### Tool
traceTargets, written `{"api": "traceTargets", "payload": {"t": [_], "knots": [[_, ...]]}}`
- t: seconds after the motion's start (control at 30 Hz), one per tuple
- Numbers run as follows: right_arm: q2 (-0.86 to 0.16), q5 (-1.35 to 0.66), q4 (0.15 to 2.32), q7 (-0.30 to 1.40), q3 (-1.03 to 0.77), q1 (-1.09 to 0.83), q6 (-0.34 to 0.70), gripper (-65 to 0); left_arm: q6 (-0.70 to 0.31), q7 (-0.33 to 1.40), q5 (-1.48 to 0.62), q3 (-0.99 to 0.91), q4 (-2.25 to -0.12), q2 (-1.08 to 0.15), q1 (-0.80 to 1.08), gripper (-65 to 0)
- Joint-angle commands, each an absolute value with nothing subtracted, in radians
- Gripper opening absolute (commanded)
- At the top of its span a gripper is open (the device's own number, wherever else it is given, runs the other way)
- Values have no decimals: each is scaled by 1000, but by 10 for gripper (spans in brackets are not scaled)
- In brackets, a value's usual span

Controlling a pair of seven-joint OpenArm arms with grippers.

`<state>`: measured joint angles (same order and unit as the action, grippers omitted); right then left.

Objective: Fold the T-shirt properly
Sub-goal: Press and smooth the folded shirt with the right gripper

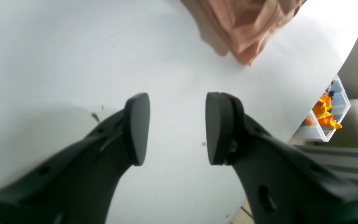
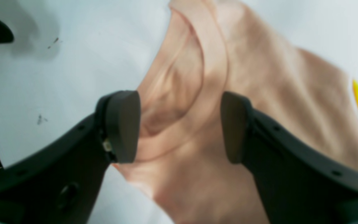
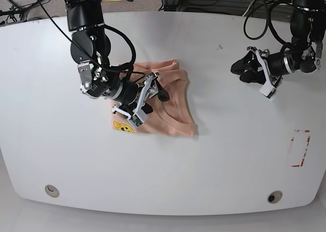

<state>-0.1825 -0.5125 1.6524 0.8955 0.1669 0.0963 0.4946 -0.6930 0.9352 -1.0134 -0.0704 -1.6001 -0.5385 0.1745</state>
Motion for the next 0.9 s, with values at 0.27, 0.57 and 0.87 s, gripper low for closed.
{"api": "traceTargets", "payload": {"t": [0.27,0.57,0.87], "knots": [[-185,-515,1821,928,222,-33,496,-97,-698,918,-1033,-64,-1610,-555,165,-376],[-173,-486,1742,868,229,-5,496,-97,-698,918,-992,-64,-1610,-555,166,-376],[-170,-306,1692,809,363,1,496,-293,-698,918,-993,-65,-1613,-555,168,-376]]}}
